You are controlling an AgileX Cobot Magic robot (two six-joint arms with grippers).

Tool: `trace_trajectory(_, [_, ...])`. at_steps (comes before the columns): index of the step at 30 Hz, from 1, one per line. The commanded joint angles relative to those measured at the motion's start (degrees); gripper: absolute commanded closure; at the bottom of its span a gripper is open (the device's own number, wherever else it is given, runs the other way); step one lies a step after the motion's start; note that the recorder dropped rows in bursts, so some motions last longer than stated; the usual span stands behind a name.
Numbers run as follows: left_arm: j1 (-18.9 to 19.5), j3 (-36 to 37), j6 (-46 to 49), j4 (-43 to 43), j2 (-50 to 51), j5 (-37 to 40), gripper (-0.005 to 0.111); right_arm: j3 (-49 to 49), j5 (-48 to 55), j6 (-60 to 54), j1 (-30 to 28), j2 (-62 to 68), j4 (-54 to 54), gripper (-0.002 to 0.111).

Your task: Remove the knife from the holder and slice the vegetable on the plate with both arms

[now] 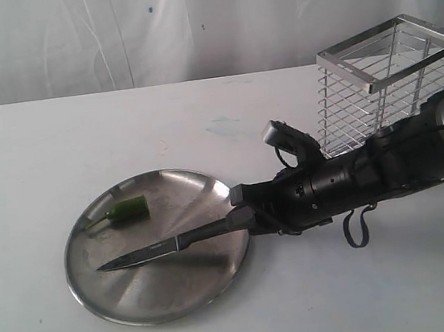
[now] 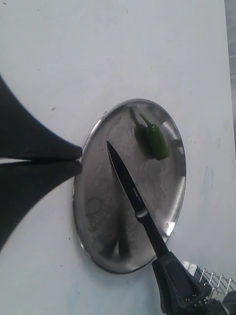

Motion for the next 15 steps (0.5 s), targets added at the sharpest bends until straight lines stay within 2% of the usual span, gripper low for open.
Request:
trace_trajectory(1, [-0.37,0.14,0.04,-0.77,-0.27,0.15,0.107,0.52,-6.09,-0.85,-0.11,0.75,-4.4,0.093])
trace_trajectory(10, [-0.37,0.14,0.04,-0.77,-0.27,0.15,0.107,0.52,-5.83,-0.85,-0.11,0.75,-6.57,0.064])
trace_trajectory(15, [-0.37,0.14,0.04,-0.77,-0.27,0.15,0.107,0.52,-5.83,-0.85,-0.11,0.75,-9.72,0.061])
